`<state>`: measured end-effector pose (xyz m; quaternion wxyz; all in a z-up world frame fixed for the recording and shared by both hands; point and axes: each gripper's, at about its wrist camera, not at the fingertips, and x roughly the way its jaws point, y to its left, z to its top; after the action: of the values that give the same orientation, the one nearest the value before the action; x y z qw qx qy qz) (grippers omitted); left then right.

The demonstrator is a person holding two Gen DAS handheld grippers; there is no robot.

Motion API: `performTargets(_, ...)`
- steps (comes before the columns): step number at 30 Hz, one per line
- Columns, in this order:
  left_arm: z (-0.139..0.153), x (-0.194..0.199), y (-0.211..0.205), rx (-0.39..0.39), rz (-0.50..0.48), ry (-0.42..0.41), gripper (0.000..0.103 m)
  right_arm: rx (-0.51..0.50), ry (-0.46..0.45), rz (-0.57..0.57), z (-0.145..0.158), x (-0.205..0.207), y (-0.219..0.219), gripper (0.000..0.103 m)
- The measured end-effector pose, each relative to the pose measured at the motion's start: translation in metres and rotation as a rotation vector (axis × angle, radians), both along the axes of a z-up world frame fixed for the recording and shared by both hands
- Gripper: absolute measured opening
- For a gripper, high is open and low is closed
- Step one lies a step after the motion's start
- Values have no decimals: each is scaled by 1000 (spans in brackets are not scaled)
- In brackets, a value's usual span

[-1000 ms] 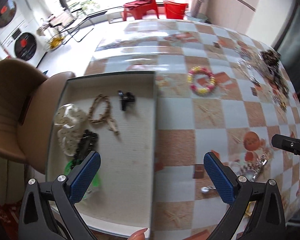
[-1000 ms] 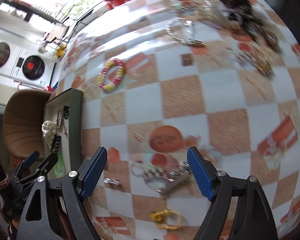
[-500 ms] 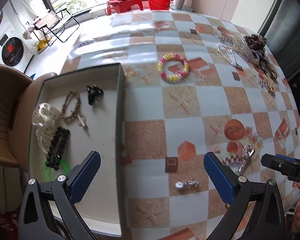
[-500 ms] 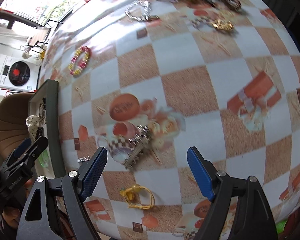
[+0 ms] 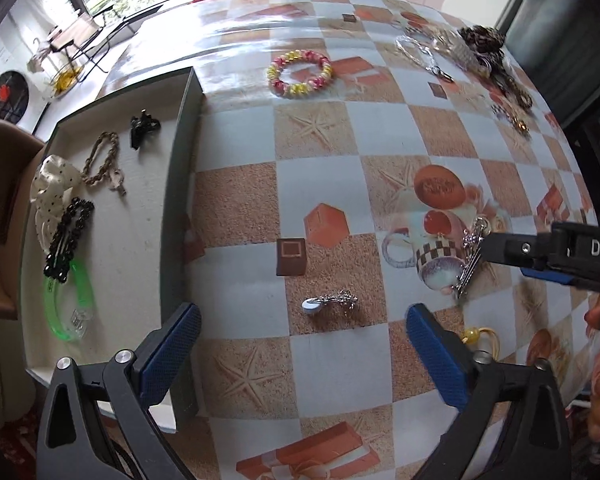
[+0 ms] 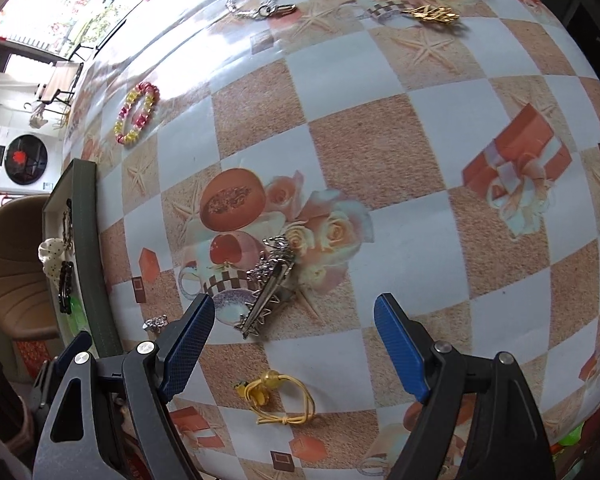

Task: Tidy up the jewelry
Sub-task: 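Grasp the small silver charm with the left tool while the right tool grasps the silver spiked hair clip, then carry the silver charm and silver hair clip over the grey tray with both tools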

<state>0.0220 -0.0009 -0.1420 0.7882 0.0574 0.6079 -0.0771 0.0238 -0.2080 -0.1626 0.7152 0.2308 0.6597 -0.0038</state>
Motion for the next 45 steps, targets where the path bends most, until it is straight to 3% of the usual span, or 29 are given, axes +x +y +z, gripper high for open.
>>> performTargets(3, -6, 1, -4, 9, -31, -4, 99, 7, 9, 24, -2, 6, 6, 72)
performTargets(6, -13, 5, -7, 9, -50, 8, 92, 13, 24, 47, -6, 10, 12, 62)
performTargets(12, -24, 9, -11, 16, -71, 13, 91, -12, 31, 75, -8, 17, 26, 51)
performTargets(13, -25, 9, -11, 16, -74, 16, 84, -20, 33, 82, -8, 17, 28, 51)
performTargets(16, -32, 9, -10, 20, -81, 35, 81, -63, 34, 108, -8, 18, 35, 45)
performTargets(24, -37, 6, -14, 12, -101, 42, 70, -128, 36, 161, -9, 19, 49, 15)
performTargets(29, -34, 5, -17, 1, -112, 32, 46, -88, 28, 142, -9, 14, 46, 15)
performTargets(32, -29, 8, -14, -16, -110, 37, 23, -58, 18, 131, -8, 7, 34, 15)
performTargets(34, -24, 10, -8, -47, -102, 48, 19, -50, 13, 124, -6, 4, 28, 15)
performTargets(45, -1, 8, 10, -198, -37, 56, 19, -10, -29, 80, 12, -5, 3, 15)
